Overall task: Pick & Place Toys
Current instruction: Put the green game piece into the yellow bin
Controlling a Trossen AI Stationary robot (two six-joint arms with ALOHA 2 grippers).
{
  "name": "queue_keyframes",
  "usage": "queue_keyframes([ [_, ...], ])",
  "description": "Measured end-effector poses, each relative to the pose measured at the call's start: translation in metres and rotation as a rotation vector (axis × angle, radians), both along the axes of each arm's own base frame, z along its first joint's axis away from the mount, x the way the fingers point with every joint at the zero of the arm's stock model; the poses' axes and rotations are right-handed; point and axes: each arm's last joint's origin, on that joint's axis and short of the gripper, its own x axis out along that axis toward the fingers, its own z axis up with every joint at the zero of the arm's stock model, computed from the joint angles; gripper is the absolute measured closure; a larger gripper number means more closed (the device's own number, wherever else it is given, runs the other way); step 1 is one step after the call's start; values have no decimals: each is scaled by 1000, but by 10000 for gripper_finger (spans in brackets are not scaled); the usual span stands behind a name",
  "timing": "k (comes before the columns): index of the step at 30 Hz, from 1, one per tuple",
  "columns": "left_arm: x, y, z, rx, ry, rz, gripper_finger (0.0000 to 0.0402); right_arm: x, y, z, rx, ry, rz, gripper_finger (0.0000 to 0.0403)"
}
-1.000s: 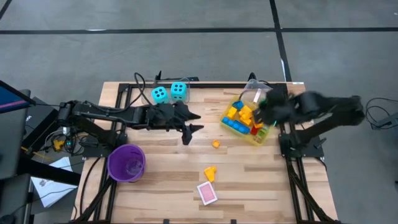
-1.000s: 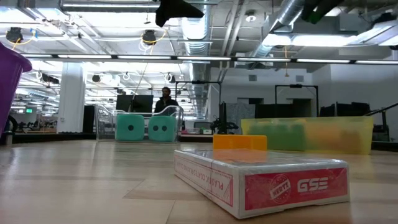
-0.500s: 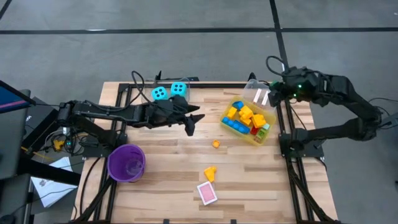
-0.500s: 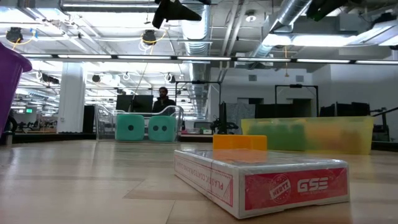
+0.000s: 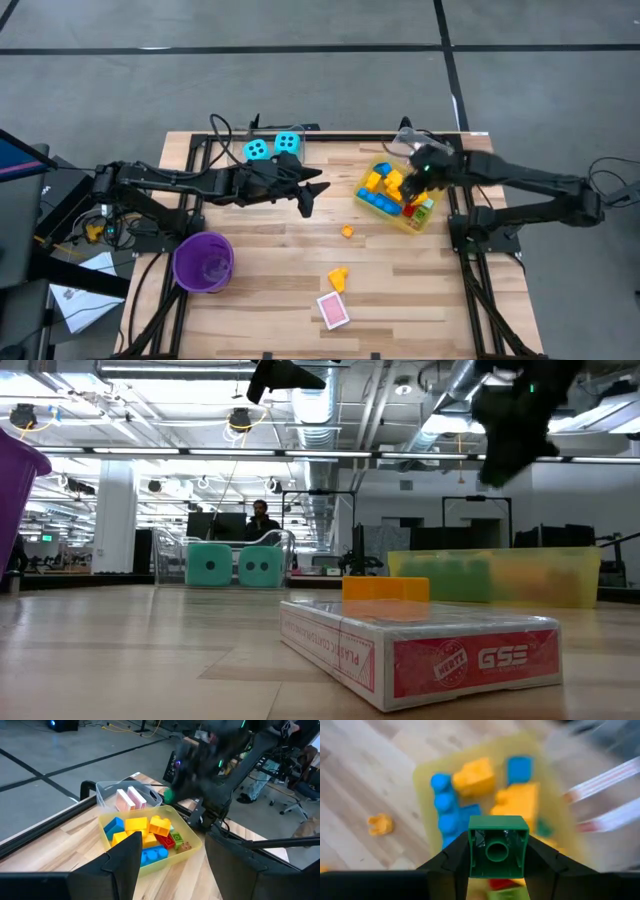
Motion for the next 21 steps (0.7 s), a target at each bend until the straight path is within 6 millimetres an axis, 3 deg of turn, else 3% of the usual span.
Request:
queue_keyframes([
  [4,0,0,0,0,0,0,189,0,4,-47,138,-25,-13,272],
  [8,0,0,0,0,1,0,189,-10,11,-77,225,-29,-52,272],
  [21,0,5,0,1,1,19,189,-29,25,-78,255,-71,-75,272],
])
